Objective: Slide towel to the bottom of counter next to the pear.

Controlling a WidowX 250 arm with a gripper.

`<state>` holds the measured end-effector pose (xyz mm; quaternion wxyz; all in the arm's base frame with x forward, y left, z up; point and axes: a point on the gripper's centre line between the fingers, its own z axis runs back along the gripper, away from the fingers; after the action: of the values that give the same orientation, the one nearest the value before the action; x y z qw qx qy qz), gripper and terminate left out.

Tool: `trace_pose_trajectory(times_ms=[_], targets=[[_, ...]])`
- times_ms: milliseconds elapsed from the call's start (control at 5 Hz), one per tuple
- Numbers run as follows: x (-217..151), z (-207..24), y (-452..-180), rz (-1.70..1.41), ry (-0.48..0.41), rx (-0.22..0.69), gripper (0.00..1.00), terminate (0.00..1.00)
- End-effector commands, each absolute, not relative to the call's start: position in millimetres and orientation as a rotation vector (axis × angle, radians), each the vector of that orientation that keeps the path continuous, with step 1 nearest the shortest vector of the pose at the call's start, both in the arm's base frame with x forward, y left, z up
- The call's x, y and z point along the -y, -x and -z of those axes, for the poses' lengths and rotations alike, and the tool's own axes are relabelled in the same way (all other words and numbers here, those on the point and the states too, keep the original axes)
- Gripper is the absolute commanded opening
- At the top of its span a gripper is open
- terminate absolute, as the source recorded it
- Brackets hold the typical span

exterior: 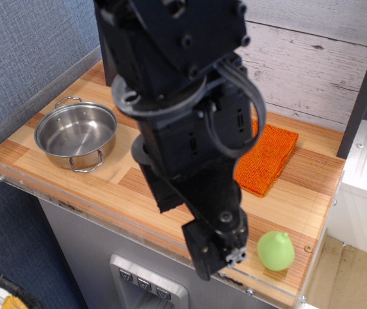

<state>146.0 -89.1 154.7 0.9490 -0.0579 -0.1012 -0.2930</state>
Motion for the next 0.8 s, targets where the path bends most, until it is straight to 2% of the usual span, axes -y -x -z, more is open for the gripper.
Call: trace_pose_trajectory(times_ms=[0, 200, 400, 600], targets=[[89.1, -154.7, -146.0, 0.596, 0.118, 0.206, 1.00, 0.00], [83.5, -148.6, -158.4, 0.484, 0.087, 0.161, 1.00, 0.00], [67.7, -143.5, -174.7, 0.368, 0.061, 0.157, 1.00, 0.00], [57.0, -132.9, -201.3, 0.234, 0.031, 0.137, 1.00, 0.00]])
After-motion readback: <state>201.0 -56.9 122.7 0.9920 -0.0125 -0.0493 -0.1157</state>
